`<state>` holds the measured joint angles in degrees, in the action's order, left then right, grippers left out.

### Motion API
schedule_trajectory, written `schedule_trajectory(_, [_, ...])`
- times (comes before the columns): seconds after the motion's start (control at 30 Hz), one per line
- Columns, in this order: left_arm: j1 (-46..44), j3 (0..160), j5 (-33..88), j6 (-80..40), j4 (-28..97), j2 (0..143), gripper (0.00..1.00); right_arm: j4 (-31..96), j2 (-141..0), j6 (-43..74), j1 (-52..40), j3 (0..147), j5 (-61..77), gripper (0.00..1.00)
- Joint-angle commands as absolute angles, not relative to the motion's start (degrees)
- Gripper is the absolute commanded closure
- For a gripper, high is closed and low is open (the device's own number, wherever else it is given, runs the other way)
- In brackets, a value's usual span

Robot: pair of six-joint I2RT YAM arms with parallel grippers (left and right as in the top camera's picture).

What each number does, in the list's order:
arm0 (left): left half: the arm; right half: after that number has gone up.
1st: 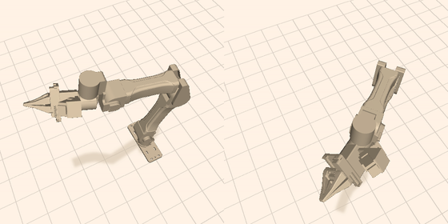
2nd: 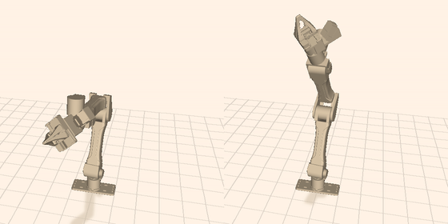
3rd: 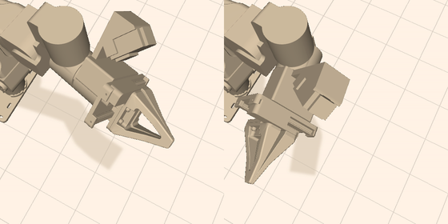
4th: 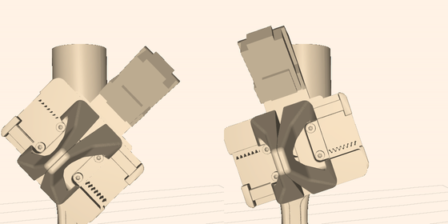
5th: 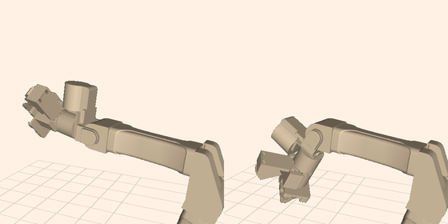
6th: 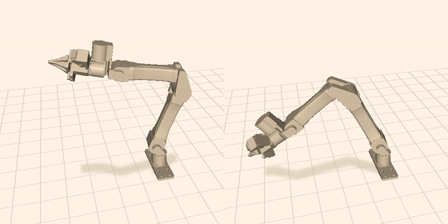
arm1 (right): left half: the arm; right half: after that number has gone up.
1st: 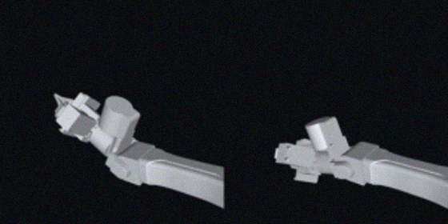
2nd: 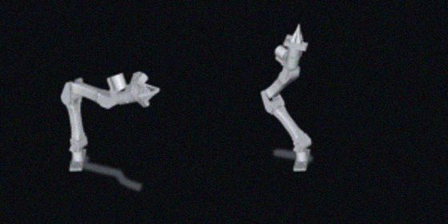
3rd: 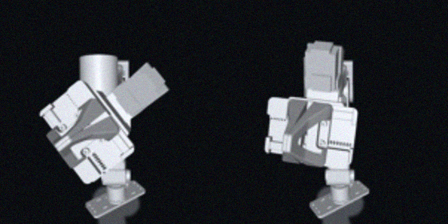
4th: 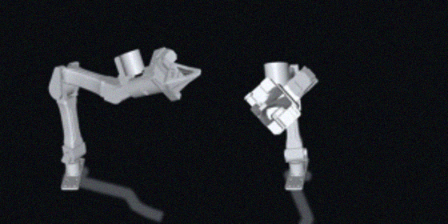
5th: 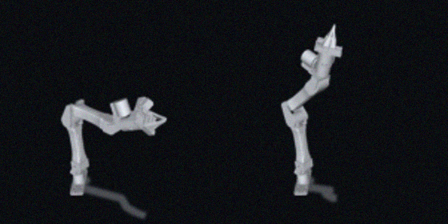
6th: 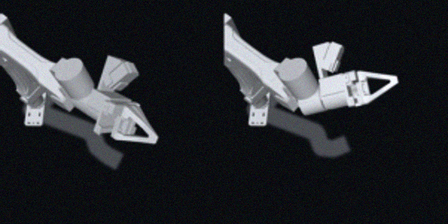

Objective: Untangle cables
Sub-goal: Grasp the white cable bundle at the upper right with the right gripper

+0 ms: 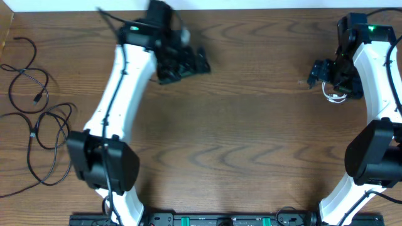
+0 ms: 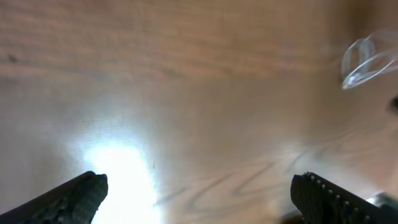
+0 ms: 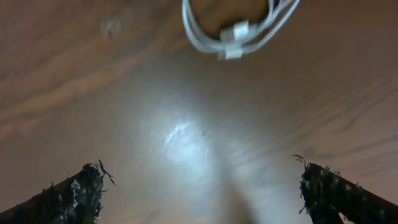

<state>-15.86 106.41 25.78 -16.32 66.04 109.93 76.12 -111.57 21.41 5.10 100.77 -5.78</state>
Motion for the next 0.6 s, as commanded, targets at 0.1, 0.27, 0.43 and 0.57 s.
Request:
schedule_trajectory(0.1, [-22.0, 106.1, 13.7, -16.2, 68.8, 112.0, 0.01, 65.0, -110.7, 20.7, 5.7, 95.6, -11.1, 0.01])
schedule_trajectory(0.27, [-23.9, 106.1, 12.4, -16.2, 69.0, 112.0, 0.00, 54.5, -110.7, 20.7, 5.7, 89.5, -12.1, 0.01])
schedule_trajectory(0.43, [-24.0, 106.1, 12.4, -16.2, 69.3, 112.0, 0.00, 43.8, -110.7, 19.2, 5.8, 83.2, -12.1, 0.03])
schedule_trajectory(0.57, [-24.0, 106.1, 12.4, -16.2, 69.3, 112.0, 0.00, 36.1, -110.7, 19.2, 6.2, 78.5, -14.5, 0.30])
